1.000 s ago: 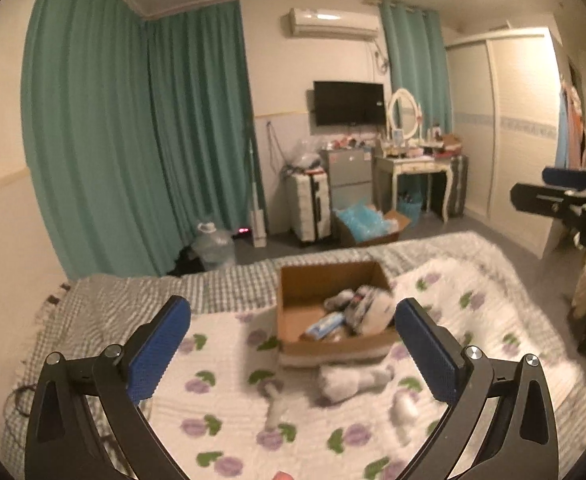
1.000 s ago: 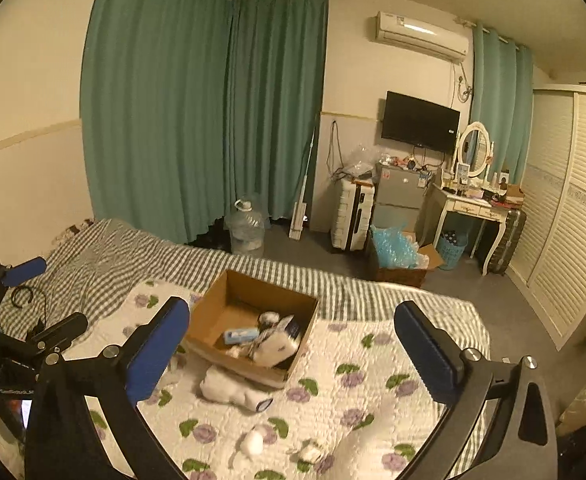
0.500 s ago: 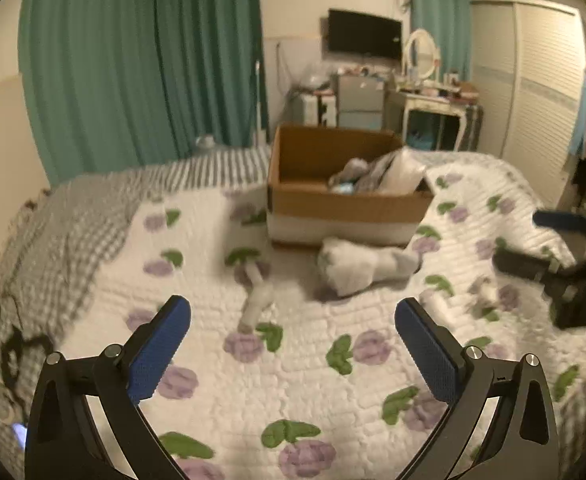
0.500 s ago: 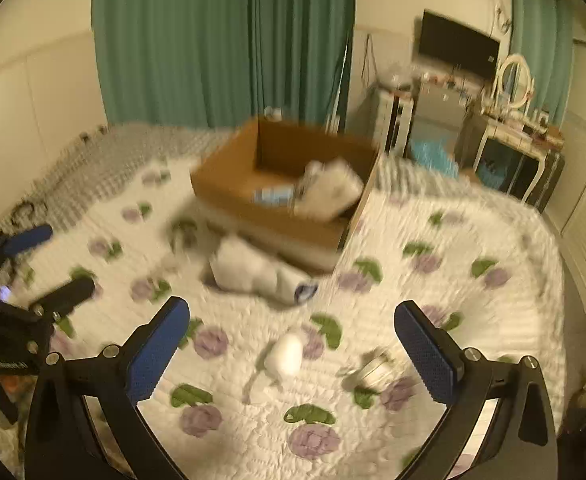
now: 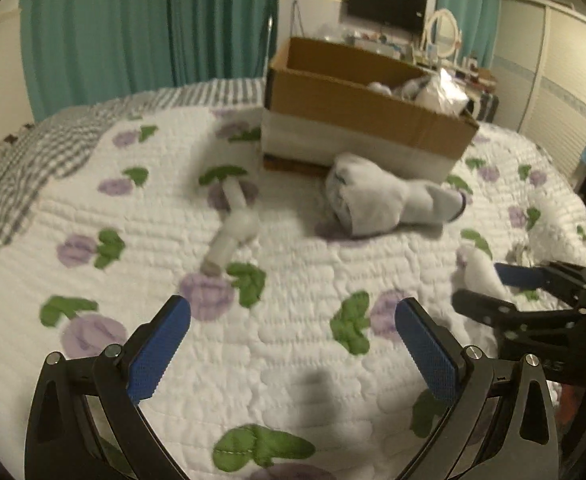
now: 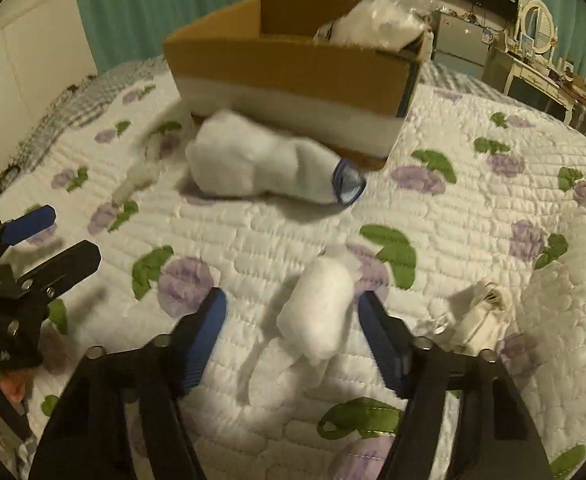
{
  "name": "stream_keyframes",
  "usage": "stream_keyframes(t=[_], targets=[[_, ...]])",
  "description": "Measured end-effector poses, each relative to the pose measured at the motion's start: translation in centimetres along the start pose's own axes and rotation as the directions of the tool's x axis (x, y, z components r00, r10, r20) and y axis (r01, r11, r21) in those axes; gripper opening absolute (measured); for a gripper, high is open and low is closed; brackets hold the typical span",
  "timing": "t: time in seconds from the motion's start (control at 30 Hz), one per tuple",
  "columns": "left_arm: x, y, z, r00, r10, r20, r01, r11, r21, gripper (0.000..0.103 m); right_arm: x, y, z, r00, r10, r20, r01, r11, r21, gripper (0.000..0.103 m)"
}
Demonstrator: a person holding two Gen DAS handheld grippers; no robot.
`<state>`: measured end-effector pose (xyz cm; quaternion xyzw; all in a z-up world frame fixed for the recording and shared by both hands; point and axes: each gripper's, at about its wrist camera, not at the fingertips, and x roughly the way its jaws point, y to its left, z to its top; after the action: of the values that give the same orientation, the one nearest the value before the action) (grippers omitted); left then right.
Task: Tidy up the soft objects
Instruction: 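Grasp the white cotton roll with the right tool while the left tool grasps the white knit glove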
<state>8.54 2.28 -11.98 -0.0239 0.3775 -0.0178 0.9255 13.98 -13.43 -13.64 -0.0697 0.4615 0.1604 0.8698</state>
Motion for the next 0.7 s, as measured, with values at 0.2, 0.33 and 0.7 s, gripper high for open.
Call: stream_keyframes(t=[0.2,0.33,0.7], targets=[[0.3,-0.9,-0.8,0.999,-0.020,-0.036,0.021,1.000,0.011,0.103,-0.8,-0.9,-0.5,0.998,-0.048,0.035,0.046,0.998,0.038,0.029],[-0.6,-1.5,-1.2,0.999,0.015,-0.033,-0.015,1.000,0.019,0.103,-3.0,-0.9,-0.4,0.994,-0.052,0.091,0.048,0.998,0.038,0.029],[-3.8,-5.6,4.0,1.000,-0.012,0.023,0.011,0.998,0.066,0.103,-10.0,-2.4,4.6,0.982,-0.021,0.187,0.033,0.998,-0.060,0.029]])
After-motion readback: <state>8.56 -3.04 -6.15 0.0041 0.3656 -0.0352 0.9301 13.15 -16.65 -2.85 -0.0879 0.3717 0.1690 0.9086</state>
